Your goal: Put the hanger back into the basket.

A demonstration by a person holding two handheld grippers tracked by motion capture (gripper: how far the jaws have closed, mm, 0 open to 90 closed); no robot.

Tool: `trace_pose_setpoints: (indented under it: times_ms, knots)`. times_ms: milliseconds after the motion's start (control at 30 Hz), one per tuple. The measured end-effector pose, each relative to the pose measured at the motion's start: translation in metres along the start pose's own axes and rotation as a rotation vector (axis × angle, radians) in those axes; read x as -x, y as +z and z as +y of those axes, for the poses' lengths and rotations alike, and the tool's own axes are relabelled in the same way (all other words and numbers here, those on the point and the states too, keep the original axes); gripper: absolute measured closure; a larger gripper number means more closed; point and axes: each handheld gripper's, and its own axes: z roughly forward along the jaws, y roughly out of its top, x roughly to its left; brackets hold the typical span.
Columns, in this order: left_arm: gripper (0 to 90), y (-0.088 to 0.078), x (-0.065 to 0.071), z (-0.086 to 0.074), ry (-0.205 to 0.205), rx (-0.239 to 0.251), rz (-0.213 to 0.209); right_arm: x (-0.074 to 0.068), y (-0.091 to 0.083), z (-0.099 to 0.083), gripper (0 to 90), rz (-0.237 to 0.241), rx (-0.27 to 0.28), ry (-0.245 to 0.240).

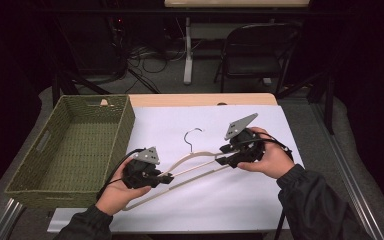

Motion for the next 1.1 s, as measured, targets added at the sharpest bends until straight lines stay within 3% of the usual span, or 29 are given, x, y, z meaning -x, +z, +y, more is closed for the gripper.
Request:
trace_pose_setpoints:
  times_ms: [100,367,533,933,1100]
  knots:
    - [87.3,-0.011,0.003,0.0,-0.022,0.004,0.043,0.004,-0.01,-0.005,50.3,-0.02,0.036,0.02]
    - [87.2,-0.036,0.011,0.001,-0.082,0.044,0.082,0.008,-0.029,-0.017,48.8,-0.057,0.06,0.056]
    - [87.2,-0.054,0.011,0.004,-0.093,0.072,0.108,0.009,-0.038,-0.025,48.4,-0.075,0.081,0.067]
    - [87.2,-0.087,-0.005,0.005,-0.114,0.119,0.157,0.015,-0.039,-0.042,45.2,-0.101,0.064,0.125]
    - [87.2,-0.111,-0.015,0.004,-0.123,0.131,0.217,0.018,-0.037,-0.046,44.6,-0.106,0.055,0.14]
